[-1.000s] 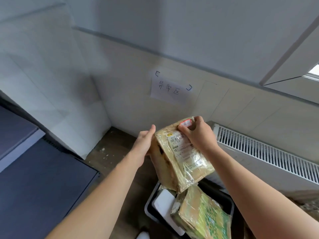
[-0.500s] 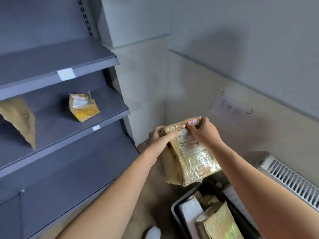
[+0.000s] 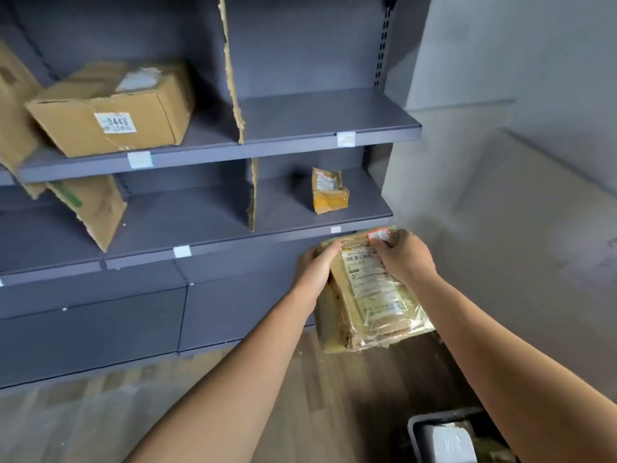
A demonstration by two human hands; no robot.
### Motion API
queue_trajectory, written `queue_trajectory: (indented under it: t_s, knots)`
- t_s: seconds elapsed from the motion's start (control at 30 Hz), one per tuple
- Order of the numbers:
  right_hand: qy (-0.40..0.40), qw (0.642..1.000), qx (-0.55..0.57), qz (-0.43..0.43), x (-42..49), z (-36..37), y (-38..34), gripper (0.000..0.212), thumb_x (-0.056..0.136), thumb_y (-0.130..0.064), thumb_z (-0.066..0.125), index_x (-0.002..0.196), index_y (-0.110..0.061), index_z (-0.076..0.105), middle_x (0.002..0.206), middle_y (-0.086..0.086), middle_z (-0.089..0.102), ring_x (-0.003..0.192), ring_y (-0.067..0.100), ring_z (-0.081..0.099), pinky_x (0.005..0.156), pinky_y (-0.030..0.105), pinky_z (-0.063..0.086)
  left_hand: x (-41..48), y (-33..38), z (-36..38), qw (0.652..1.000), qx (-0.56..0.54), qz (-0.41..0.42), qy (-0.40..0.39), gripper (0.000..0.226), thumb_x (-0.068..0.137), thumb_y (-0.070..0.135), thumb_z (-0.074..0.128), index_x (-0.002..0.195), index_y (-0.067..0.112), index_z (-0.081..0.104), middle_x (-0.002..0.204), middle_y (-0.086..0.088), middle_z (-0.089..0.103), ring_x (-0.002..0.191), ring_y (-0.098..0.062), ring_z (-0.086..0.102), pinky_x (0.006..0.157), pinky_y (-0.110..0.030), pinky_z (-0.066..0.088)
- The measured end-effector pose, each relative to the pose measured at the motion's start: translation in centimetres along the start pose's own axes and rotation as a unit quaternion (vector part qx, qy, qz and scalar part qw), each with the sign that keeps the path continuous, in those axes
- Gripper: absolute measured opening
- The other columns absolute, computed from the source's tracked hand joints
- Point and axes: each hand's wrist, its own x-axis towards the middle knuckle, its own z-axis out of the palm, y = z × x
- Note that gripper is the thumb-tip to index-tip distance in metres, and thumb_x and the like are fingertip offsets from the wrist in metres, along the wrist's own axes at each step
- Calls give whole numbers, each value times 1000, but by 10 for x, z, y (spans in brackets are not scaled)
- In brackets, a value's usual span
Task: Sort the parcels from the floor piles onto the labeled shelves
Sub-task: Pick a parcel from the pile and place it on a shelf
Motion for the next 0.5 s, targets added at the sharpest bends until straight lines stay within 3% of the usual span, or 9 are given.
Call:
queue_trajectory:
  t_s: [0.17,0.27,0.37,0.5]
  knots:
    - [-87,993,60,-46,-13,59,-86,50,96,-52,49,120,-10,58,104,8,66,99,29,61,80,32,43,13,6,-116,996,-50,-13,70,30,88,48,63,100,21,65,101,-4,74,95,-23,69,94,-40,53]
    - [-163,980,107,-24,-25,104,-126,41,95,-55,50,112,-18,55,99,-1,61,94,21,56,84,29,39,19,1,-183,995,-49,-21,79,36,87,52,61,107,21,63,102,-4,73,96,-23,68,96,-44,52]
    - [-231,958,169,6,-33,147,-160,41,91,-53,58,109,-17,66,93,-4,72,93,20,67,95,36,48,20,-4,-238,996,-43,-30,78,43,86,57,59,111,23,61,103,-3,72,97,-22,68,96,-43,51]
    - [-239,957,164,16,-28,199,-188,46,83,-58,62,102,-17,71,97,4,76,95,28,70,99,48,50,30,-13,-289,993,-24,-48,101,61,83,63,51,128,21,52,112,-4,69,101,-24,66,95,-45,52]
